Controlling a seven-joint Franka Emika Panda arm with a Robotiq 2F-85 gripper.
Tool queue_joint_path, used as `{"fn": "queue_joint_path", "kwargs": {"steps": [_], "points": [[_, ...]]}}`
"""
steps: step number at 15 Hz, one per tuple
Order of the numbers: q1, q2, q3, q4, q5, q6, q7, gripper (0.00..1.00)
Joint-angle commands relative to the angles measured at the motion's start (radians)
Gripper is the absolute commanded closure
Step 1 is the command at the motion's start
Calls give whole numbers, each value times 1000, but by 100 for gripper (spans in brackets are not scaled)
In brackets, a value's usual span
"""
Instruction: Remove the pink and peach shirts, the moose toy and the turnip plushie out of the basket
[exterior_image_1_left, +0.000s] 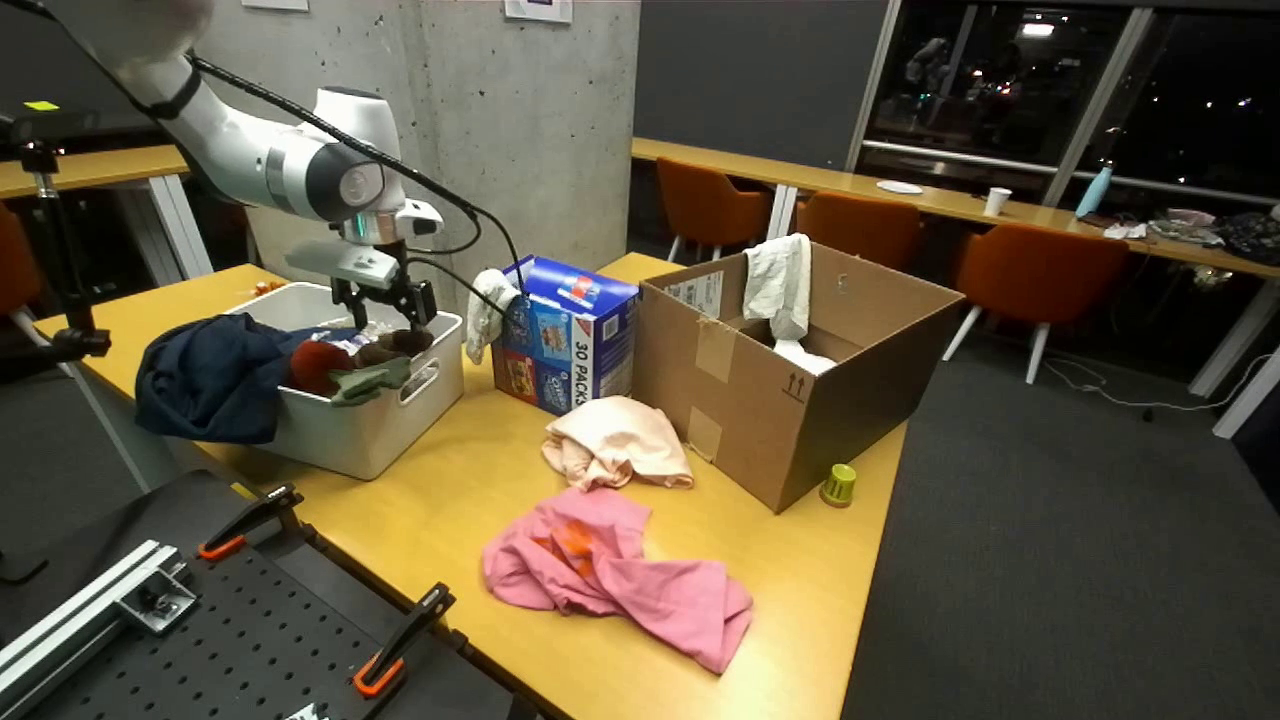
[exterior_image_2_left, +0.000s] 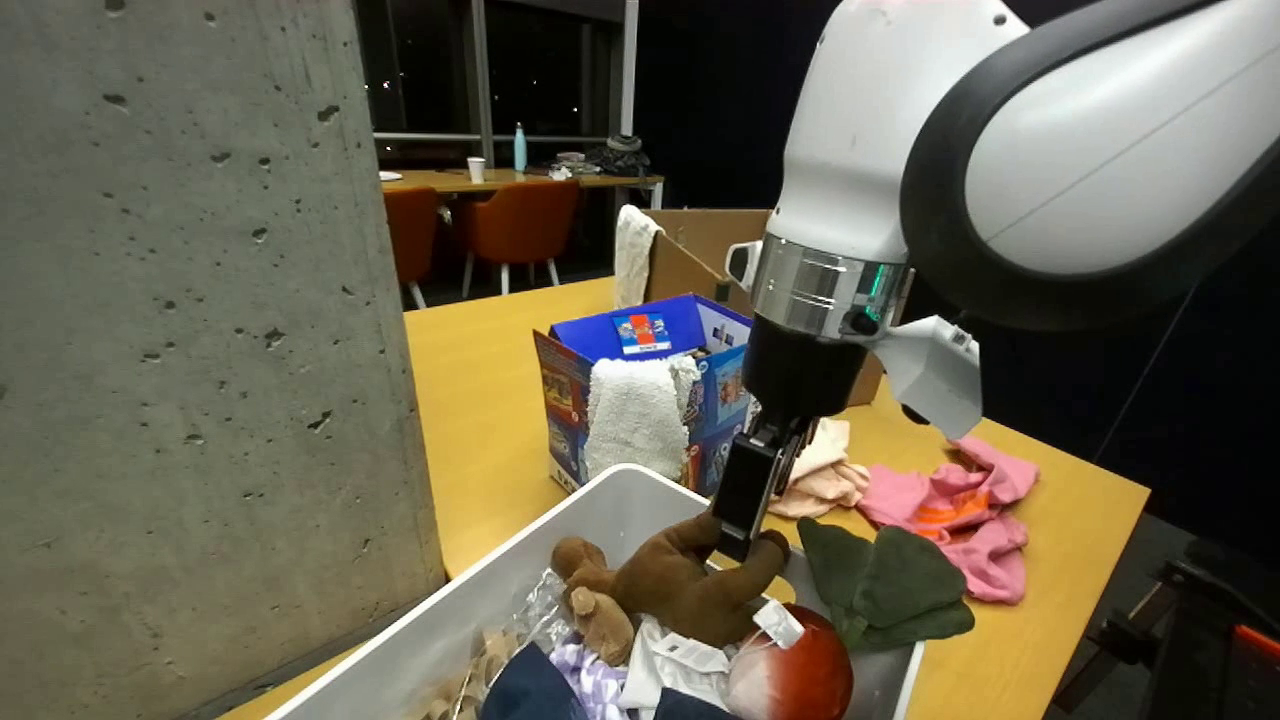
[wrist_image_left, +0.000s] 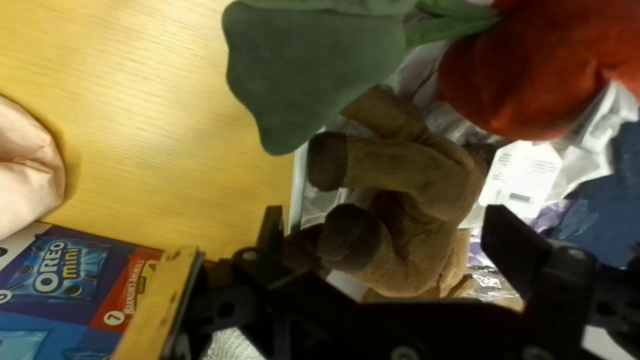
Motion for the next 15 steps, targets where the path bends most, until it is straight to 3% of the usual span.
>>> {"fn": "queue_joint_path", "kwargs": {"steps": [1, 7, 8, 15], "points": [[-3, 42, -10, 95, -45, -90, 6, 0], [-6, 114, -7, 214, -52, -179, -10, 0], [-6, 125, -6, 230, -52, -188, -12, 21], [3, 168, -7, 287, -54, -212, -8, 73]]}}
